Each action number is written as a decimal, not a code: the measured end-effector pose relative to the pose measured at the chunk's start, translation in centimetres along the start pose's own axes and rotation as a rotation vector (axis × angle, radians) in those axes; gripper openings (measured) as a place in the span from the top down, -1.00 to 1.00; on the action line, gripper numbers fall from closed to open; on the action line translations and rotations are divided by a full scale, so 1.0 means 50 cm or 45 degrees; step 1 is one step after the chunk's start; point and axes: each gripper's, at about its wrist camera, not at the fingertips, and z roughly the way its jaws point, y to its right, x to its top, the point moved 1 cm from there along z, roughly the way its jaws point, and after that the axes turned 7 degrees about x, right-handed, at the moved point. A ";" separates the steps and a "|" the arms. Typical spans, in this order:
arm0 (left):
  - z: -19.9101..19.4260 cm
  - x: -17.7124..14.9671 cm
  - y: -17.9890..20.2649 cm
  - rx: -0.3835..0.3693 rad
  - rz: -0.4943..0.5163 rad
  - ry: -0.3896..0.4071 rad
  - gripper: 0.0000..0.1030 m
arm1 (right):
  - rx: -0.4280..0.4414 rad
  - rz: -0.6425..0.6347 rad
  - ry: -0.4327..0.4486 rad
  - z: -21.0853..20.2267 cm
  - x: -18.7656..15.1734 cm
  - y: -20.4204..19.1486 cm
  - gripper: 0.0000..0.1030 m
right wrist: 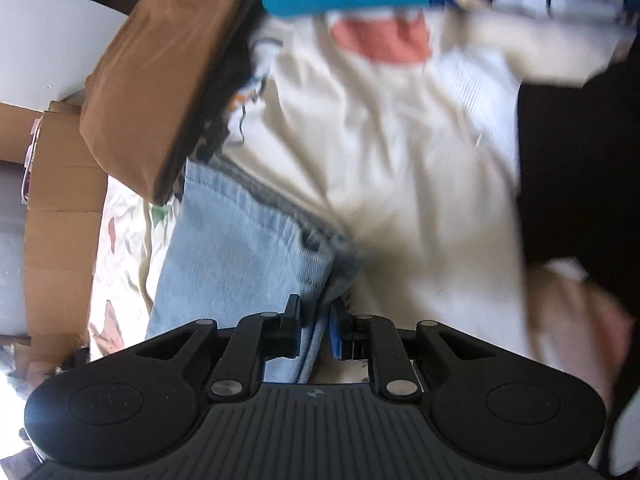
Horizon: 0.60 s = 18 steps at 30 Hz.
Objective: Fold clothes
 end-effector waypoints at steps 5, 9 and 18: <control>-0.064 0.028 0.003 0.012 0.046 0.103 0.68 | -0.045 -0.099 0.064 -0.029 0.021 -0.027 0.71; -0.073 0.059 0.018 0.041 0.105 0.176 0.67 | -0.037 -0.215 0.115 -0.040 0.043 -0.067 0.71; 0.000 0.138 0.051 0.072 0.191 0.255 0.67 | 0.029 -0.611 -0.083 0.078 0.010 -0.209 0.70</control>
